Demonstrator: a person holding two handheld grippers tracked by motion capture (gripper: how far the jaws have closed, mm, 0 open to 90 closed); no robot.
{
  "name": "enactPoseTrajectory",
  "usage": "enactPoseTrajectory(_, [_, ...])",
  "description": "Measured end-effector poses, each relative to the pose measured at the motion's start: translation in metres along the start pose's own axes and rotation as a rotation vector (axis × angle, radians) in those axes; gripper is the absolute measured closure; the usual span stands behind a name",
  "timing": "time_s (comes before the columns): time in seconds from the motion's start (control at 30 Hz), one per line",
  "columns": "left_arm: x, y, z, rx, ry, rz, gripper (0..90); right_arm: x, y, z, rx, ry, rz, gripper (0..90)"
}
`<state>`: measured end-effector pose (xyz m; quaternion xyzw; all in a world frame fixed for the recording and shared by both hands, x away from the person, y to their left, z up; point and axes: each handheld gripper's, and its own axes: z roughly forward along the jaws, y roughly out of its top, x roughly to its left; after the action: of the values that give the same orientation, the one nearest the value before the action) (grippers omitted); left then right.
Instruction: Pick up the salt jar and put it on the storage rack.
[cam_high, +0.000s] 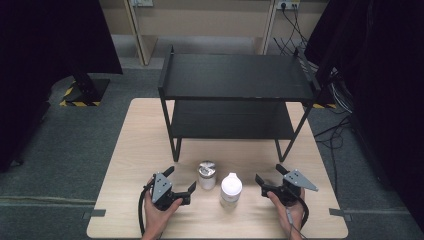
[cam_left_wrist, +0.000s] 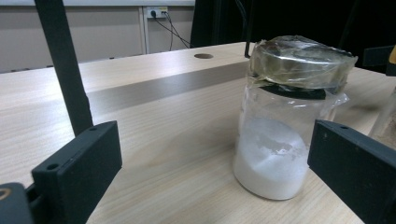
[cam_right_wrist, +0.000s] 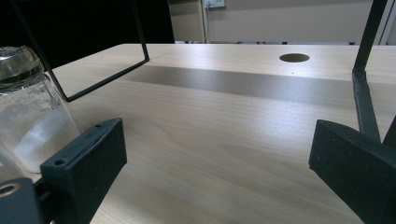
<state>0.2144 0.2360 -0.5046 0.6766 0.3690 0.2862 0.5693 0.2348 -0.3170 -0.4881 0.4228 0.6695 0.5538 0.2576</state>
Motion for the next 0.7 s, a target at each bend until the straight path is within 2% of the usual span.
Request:
enactPoseTrajectory(0.37, [0.002, 0.003, 0.003, 0.017, -0.038, 0.038, 2.0, -0.002, 0.001, 0.001, 0.003, 0.005, 0.007, 4.3])
enactPoseTrajectory(0.47, [0.003, 0.004, 0.006, 0.016, -0.05, 0.035, 2.5, -0.002, 0.001, 0.001, 0.003, 0.007, 0.011, 4.3])
enactPoseTrajectory(0.7, [0.002, 0.007, 0.018, 0.021, -0.107, 0.069, 3.0, -0.002, 0.001, 0.002, 0.004, 0.007, 0.011, 4.3])
